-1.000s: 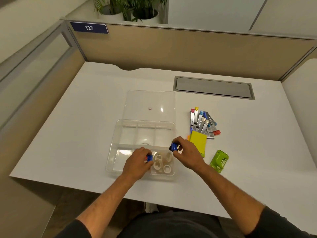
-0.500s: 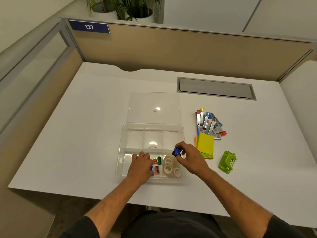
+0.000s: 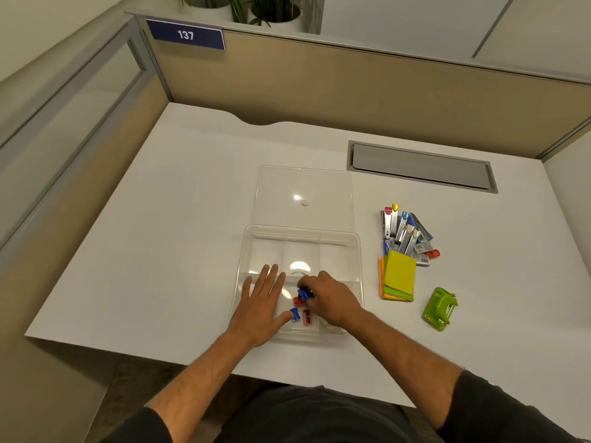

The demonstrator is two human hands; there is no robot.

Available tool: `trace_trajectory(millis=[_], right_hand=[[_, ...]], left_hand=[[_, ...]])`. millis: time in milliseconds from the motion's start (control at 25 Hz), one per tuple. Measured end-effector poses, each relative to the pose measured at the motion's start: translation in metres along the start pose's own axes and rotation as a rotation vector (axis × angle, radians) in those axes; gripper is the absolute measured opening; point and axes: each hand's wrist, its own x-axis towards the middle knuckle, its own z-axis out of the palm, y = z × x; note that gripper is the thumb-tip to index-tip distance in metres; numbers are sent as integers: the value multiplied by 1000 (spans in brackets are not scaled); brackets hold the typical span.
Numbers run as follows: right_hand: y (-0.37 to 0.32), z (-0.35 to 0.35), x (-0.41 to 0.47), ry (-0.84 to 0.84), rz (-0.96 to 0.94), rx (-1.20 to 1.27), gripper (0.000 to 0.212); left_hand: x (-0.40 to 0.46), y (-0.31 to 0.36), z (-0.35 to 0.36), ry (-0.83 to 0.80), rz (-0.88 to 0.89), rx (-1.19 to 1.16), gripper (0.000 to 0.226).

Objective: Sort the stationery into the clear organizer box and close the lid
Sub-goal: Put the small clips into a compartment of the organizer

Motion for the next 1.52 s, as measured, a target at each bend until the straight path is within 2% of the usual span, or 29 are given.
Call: trace_trajectory(millis=[160, 320, 440, 560, 760, 1000, 1320, 1520], right_hand=[[-6, 19, 13, 39, -213, -307, 33], [-2, 24, 19, 63, -266, -390, 39], [1, 20, 16, 95, -210, -275, 29], [4, 14, 11, 101, -81, -142, 35], [6, 19, 3, 83, -60, -210, 41], [18, 5, -8, 118, -2, -89, 42], [64, -18, -56, 220, 59, 137, 40], [109, -30, -86, 308, 94, 171, 42]], left_hand=[[-3, -6, 3, -21, 11, 5, 90], [-3, -8, 4, -31, 12, 6, 89], [-3, -8, 5, -30, 18, -13, 89], [-4, -9, 6, -22, 23, -29, 89], [-2, -9, 5, -22, 8, -32, 88], [1, -3, 5, -43, -7, -29, 91], [25, 58, -10, 27, 121, -136, 87], [39, 106, -11, 56, 198, -186, 79]])
